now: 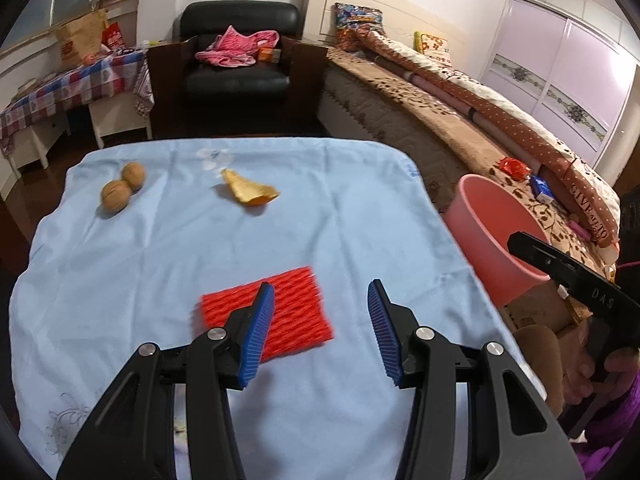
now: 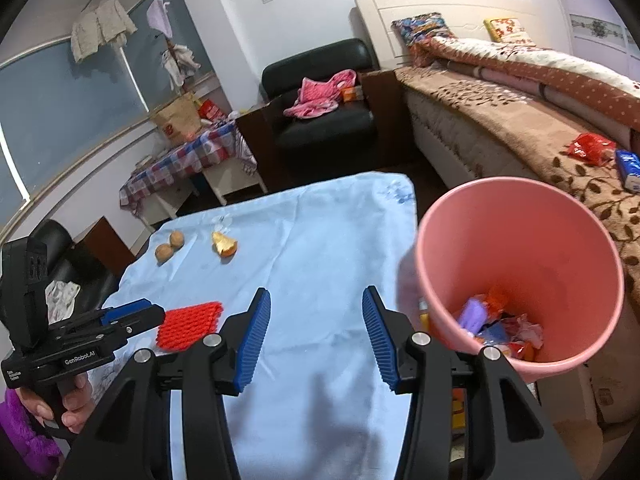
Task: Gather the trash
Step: 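Move both grippers back over the tablecloth toward the red mesh sleeve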
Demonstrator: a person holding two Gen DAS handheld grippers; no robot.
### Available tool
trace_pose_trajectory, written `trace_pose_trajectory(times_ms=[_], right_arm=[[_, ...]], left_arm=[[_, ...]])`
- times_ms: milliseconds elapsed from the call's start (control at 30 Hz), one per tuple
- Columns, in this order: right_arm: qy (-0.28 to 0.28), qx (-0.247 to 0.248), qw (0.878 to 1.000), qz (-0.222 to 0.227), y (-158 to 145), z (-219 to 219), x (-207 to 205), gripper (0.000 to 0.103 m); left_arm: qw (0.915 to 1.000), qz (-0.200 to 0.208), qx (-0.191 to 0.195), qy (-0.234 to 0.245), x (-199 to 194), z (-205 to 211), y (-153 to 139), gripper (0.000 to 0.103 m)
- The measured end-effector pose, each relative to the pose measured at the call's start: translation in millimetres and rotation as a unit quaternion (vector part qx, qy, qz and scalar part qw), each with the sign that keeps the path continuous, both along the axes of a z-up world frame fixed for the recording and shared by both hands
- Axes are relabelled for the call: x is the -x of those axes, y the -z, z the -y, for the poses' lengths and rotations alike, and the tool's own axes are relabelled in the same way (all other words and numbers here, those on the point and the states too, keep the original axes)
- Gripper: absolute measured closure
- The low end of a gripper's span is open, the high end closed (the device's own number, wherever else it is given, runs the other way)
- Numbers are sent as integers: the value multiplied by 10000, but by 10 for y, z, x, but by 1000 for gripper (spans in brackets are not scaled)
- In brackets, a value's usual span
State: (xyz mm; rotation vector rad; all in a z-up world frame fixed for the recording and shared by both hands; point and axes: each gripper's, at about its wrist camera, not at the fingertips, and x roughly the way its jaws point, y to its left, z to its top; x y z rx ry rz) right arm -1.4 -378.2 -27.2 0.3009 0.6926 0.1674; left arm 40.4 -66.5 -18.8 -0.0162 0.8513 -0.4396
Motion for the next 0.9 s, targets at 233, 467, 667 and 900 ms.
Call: trace_pose_trajectory(times_ms=[233, 467, 667, 900], right_arm=[[-284, 0, 9993, -231, 145, -221, -133, 56], [-464, 108, 9982, -374, 236, -395, -204, 55], [-523, 146, 9975, -446, 275, -468, -259, 56], [-593, 199, 9968, -502, 300, -526, -291, 55]], left_arm=[[9994, -39, -313, -166, 20, -228, 156, 54], [9979, -272, -182, -565, -46, -437, 301, 54], [9972, -445, -87, -601, -61, -450, 387, 54], [9953, -654, 0, -712, -136, -401, 496, 54]])
